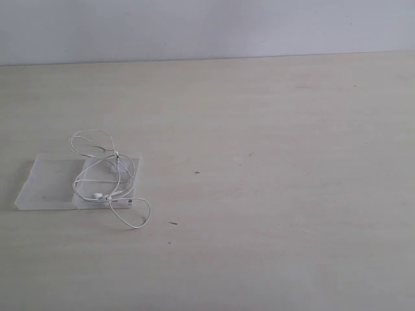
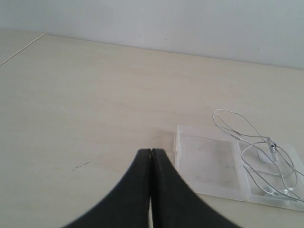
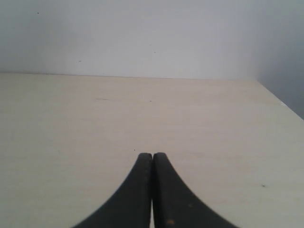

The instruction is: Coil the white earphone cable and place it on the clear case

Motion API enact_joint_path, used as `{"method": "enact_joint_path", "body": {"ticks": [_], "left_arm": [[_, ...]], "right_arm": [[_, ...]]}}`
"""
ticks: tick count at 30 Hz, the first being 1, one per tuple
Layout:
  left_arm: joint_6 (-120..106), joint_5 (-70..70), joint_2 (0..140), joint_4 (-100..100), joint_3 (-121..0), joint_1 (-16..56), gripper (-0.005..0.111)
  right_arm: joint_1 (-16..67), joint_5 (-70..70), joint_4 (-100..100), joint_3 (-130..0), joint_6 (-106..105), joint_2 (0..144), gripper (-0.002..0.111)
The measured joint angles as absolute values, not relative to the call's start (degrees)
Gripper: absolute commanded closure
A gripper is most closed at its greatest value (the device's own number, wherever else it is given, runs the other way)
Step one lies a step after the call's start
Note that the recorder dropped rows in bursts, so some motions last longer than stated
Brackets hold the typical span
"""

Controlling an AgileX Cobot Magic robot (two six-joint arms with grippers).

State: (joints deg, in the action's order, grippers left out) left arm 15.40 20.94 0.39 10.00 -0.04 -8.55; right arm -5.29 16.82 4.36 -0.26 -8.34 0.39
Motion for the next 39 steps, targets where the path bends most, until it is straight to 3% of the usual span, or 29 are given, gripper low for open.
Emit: {"method": "enact_joint_path", "body": {"ticks": [12,39], "left_arm": [[15.40,20.94,0.39,10.00,-0.04,-2.06,0.107],[15.40,20.94,0.39,10.00,-0.04,-1.73,0.107]], "right_arm": [[-5.29,16.82,4.36,-0.26,-8.23,0.39,0.108],[-5.29,16.93,4.36,-0.26,-8.23,0.39,0.108]]}}
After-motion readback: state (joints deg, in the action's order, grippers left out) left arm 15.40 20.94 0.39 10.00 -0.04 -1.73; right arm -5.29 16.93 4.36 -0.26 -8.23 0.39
